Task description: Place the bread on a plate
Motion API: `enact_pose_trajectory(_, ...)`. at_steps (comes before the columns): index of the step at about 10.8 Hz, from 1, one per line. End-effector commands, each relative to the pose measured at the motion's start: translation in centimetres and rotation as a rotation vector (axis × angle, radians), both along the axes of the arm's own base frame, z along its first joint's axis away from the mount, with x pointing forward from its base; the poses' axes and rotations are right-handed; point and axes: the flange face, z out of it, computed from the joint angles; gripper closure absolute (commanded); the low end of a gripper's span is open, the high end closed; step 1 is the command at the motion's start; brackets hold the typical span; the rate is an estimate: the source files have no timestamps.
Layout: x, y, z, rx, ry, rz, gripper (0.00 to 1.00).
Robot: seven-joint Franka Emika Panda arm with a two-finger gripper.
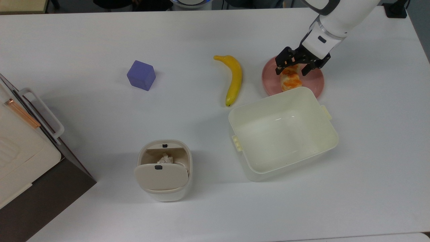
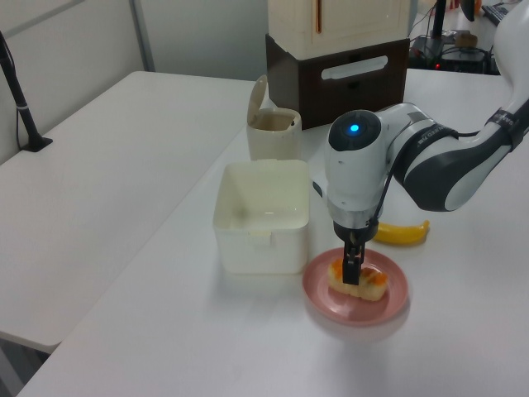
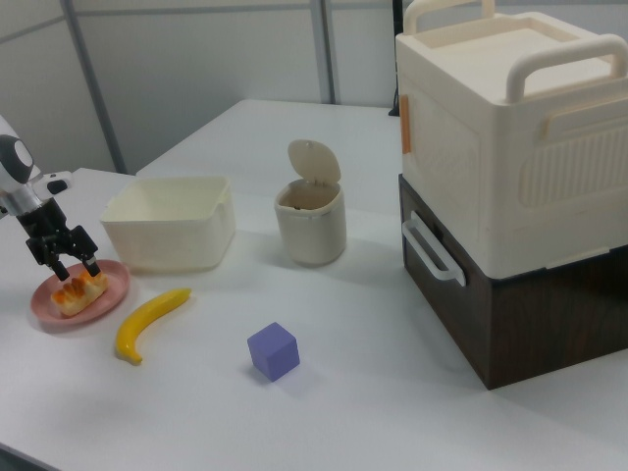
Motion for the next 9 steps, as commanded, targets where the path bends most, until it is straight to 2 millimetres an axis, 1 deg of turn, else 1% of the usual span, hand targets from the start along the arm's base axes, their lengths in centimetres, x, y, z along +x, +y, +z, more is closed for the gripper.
enact_pose_trajectory(1,1.7,-0.6,2.5,0.027,-0.054,-0.049,0.0)
enact_pose_trajectory(2,3.2,-1.8,5.2,0.051,-0.098,-0.1,0.0)
enact_pose_trajectory(3,4.4,-3.8,7.7,0.071,-0.138,-0.172,0.0)
enact_pose_trajectory(4,5.5,-6.0,10.6,0.104,-0.169,-0.222,0.0)
enact_pose_trajectory(5,6.4,-9.3,13.3,0.144,-0.169,-0.287,0.0)
enact_pose_trajectory(6,6.8,-12.7,16.3,0.189,-0.151,-0.314,0.0)
enact_pose_trajectory(7,6.6,-16.5,19.6,0.227,-0.132,-0.319,0.0)
enact_pose_trajectory(8,5.9,-21.2,22.5,0.248,-0.099,-0.339,0.0)
enact_pose_trajectory(9,4.9,-24.7,25.0,0.243,-0.089,-0.327,0.0)
